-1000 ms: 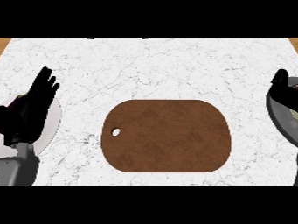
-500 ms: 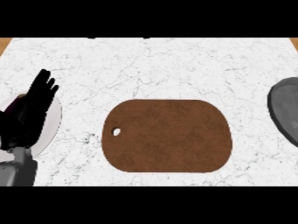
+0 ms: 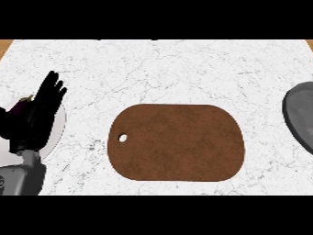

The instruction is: Pick the cupcake from the cutting board and place it in the pan

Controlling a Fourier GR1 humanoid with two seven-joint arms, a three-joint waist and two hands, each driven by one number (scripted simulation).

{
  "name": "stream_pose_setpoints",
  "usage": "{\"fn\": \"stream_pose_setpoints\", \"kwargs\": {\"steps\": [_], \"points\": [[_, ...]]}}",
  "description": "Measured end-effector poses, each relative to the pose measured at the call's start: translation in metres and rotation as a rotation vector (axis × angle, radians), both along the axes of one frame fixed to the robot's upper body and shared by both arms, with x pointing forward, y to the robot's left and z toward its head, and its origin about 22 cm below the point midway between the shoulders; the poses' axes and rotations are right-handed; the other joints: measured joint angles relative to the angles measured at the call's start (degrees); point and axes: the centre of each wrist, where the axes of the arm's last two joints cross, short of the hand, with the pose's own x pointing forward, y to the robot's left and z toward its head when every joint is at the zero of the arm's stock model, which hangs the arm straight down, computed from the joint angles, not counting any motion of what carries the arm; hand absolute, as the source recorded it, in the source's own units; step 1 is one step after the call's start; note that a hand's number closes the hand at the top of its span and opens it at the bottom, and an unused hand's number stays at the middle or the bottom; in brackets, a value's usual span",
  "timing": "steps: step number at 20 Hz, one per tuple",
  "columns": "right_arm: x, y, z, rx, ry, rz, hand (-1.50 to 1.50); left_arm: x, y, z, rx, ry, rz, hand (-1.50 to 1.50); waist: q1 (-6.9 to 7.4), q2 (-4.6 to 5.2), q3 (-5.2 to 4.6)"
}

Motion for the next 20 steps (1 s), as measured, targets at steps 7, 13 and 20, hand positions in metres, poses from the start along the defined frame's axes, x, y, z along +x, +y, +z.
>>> {"fn": "stream_pose_setpoints", "kwargs": {"steps": [7, 13, 20], "points": [[0.012, -0.028, -0.046, 0.043, 0.092, -0.039, -1.5, -0.001, -0.001, 0.001, 0.0, -0.001, -0.006, 0.0, 0.37, 0.09, 0.01], [0.016, -0.043, -0.075, 0.203, 0.172, -0.109, -1.5, 0.005, 0.002, -0.003, 0.004, -0.007, -0.009, 0.0, 0.61, 0.19, -0.03], [0.003, -0.067, -0.082, 0.33, 0.043, -0.055, -1.5, 0.0, -0.002, -0.003, 0.006, -0.005, -0.002, 0.0, 0.36, 0.02, -0.02]]}}
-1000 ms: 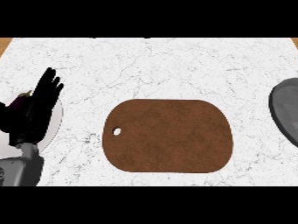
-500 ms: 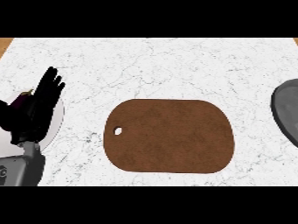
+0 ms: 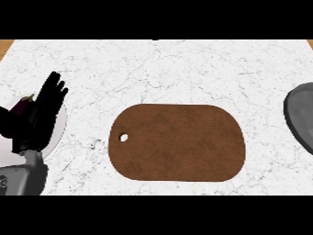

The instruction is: Pick the cupcake from the cutting board and place it in the pan

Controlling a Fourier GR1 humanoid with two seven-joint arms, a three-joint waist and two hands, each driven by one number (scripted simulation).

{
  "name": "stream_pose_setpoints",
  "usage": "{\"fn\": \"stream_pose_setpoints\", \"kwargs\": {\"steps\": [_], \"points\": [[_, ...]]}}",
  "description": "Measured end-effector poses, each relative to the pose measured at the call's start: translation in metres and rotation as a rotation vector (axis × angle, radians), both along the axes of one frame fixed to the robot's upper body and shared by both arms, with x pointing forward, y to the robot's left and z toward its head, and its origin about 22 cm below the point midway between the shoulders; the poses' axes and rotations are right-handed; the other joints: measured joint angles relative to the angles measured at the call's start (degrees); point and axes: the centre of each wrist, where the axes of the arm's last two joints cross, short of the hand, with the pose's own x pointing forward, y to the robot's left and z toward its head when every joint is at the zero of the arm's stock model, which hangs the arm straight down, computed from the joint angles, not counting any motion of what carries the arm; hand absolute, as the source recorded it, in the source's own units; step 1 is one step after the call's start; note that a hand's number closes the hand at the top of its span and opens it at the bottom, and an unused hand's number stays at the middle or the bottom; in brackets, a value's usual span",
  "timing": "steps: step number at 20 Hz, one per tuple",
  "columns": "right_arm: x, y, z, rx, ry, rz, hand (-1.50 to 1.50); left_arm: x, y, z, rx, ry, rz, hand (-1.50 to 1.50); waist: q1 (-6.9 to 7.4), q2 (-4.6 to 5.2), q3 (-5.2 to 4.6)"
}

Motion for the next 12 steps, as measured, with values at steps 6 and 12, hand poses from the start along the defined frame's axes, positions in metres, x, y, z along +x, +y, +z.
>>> {"fn": "stream_pose_setpoints", "kwargs": {"steps": [6, 12], "points": [[-0.032, -0.033, 0.006, 0.189, -0.214, -0.028, -1.5, -0.005, 0.008, -0.002, 0.003, -0.001, 0.015, 0.0, -0.89, -0.29, 0.02], [-0.091, -0.077, 0.012, 0.363, -0.364, -0.018, -1.5, -0.003, 0.017, 0.005, -0.001, 0.003, 0.027, 0.0, -1.58, -0.36, 0.01]]}}
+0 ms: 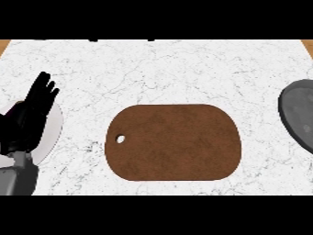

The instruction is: Pick the cupcake from the cutting board and place it in the pan

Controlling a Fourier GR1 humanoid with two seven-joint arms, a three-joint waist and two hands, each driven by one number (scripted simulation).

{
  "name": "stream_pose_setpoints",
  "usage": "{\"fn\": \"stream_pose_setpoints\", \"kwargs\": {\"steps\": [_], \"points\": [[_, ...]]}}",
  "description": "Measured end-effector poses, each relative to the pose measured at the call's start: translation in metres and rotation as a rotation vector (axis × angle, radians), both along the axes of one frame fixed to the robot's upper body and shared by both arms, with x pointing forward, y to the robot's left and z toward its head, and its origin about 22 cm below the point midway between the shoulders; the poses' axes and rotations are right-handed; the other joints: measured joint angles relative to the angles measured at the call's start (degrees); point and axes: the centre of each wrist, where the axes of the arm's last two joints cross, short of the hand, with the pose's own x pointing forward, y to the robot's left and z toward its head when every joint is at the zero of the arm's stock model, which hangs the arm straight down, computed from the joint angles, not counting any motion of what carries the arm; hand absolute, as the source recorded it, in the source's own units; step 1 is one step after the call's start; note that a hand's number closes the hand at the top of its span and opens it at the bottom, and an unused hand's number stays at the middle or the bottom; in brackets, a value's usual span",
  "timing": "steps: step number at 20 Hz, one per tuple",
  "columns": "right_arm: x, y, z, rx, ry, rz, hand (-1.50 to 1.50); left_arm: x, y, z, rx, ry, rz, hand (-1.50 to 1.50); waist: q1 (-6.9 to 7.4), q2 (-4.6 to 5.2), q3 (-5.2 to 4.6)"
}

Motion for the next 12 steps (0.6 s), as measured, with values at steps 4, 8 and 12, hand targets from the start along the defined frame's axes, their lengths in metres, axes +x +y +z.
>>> {"fn": "stream_pose_setpoints", "kwargs": {"steps": [4, 8, 12], "points": [[-0.048, -0.021, -0.003, 0.09, -0.074, 0.055, -1.5, -0.004, -0.003, -0.006, 0.003, 0.004, 0.003, 0.0, -0.39, -0.11, -0.04], [-0.09, -0.037, 0.002, 0.111, -0.095, 0.096, -1.5, 0.001, 0.0, 0.001, 0.003, 0.001, 0.003, 0.0, -0.15, -0.04, -0.06], [-0.122, -0.041, -0.003, 0.102, -0.086, 0.069, -1.5, -0.004, -0.003, -0.006, 0.001, 0.002, -0.002, 0.0, 0.2, 0.02, -0.06]]}}
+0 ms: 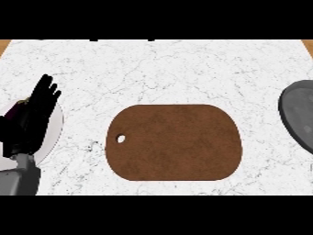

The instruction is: Pick the cupcake from the cutting board and place it in the pan

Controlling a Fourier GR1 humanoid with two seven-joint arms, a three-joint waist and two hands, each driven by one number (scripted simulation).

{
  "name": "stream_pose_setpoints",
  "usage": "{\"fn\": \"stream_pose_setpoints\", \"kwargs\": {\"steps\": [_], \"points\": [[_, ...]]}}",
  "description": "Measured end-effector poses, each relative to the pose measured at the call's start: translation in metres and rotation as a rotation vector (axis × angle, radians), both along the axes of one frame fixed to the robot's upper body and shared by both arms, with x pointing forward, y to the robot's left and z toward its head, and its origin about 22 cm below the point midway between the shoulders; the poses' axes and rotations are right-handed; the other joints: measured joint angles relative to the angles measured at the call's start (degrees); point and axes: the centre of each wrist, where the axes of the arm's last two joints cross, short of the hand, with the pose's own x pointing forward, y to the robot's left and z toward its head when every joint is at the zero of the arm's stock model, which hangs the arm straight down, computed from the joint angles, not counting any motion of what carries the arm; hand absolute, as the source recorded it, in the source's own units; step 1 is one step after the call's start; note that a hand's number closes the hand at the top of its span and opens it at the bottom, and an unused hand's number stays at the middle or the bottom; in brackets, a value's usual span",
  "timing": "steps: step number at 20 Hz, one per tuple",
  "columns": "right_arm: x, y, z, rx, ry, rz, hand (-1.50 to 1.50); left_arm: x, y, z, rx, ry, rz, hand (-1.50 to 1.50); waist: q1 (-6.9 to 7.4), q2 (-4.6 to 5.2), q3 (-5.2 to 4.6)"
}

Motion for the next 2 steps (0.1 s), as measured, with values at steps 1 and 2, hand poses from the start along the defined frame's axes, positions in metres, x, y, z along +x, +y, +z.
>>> {"fn": "stream_pose_setpoints", "kwargs": {"steps": [1, 2], "points": [[-0.0081, -0.0004, -0.0009, -0.001, 0.008, -0.007, -1.5, -0.0029, -0.0002, 0.0009, -0.002, -0.001, -0.002, 0.0, 0.05, -0.01, 0.0], [-0.0117, -0.0003, 0.0, -0.004, 0.01, -0.011, -1.5, -0.0018, -0.0023, 0.0015, -0.002, -0.002, -0.004, 0.0, 0.07, 0.0, 0.0]]}}
